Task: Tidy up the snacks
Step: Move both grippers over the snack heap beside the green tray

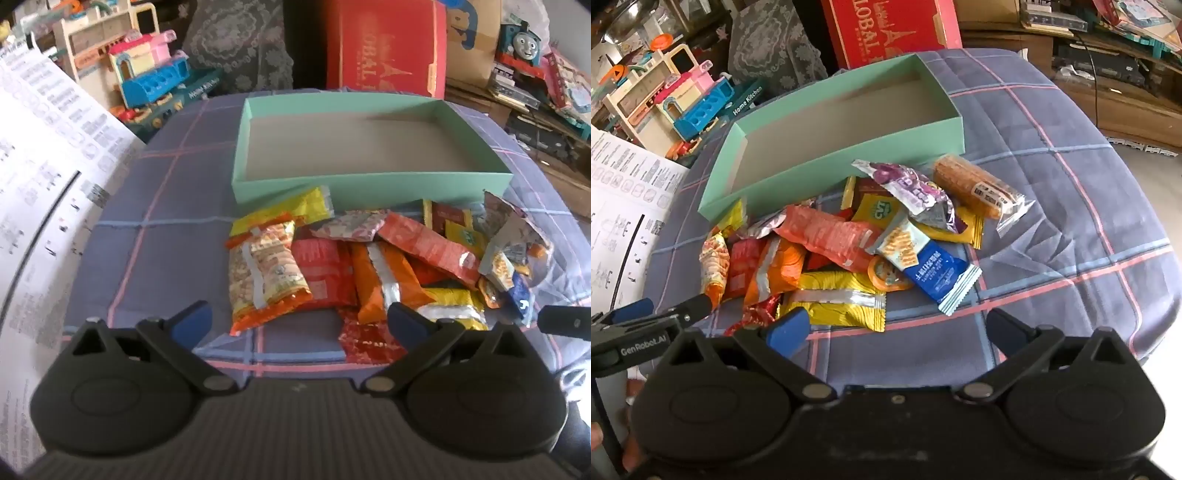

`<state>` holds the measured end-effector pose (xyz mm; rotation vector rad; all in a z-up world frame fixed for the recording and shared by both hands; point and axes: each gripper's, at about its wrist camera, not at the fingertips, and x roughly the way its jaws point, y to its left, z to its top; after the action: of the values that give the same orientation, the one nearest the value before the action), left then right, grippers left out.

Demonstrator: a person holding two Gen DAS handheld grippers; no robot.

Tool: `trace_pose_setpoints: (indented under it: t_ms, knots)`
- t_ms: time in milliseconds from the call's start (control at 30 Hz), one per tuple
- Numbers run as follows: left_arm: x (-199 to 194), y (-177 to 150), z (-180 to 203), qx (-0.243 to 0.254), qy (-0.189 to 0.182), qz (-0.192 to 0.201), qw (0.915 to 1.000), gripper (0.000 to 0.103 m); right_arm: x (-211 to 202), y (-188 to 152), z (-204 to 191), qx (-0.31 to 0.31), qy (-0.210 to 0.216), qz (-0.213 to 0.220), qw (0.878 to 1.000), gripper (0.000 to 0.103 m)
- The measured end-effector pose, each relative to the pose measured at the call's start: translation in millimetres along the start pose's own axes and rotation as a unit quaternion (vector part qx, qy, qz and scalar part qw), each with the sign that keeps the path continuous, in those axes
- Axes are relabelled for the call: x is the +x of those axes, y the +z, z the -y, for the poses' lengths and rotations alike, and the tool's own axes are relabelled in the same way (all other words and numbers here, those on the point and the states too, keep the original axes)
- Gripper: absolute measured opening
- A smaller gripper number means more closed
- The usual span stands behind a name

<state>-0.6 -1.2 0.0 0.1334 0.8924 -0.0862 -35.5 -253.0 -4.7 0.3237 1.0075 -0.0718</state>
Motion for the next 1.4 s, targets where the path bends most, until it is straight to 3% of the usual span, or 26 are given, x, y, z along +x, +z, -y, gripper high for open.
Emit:
trace_pose_setpoints:
  t_ms: [267,767,1400]
  knots:
    - [5.8,0.6,-19.7,-0.054,-0.028,-0.034,0.9976,0.103,2.3,-4.0,2.8,-0.004,0.001,0.003,1.000,0.103]
    - [12.2,6.7,-34.4,-0.074,-0.023,-0.047,0.9959,0.103,-4.2,12.9,-8.2,-0.009,-0.002,0.006,1.000,0.103]
    - [14.4,-2.5,-47.3,-0.082,-0.005,-0.046,0.9955,0.103,-4.2,5.5,-7.9,-0.011,0.004,0.009,1.000,0.103]
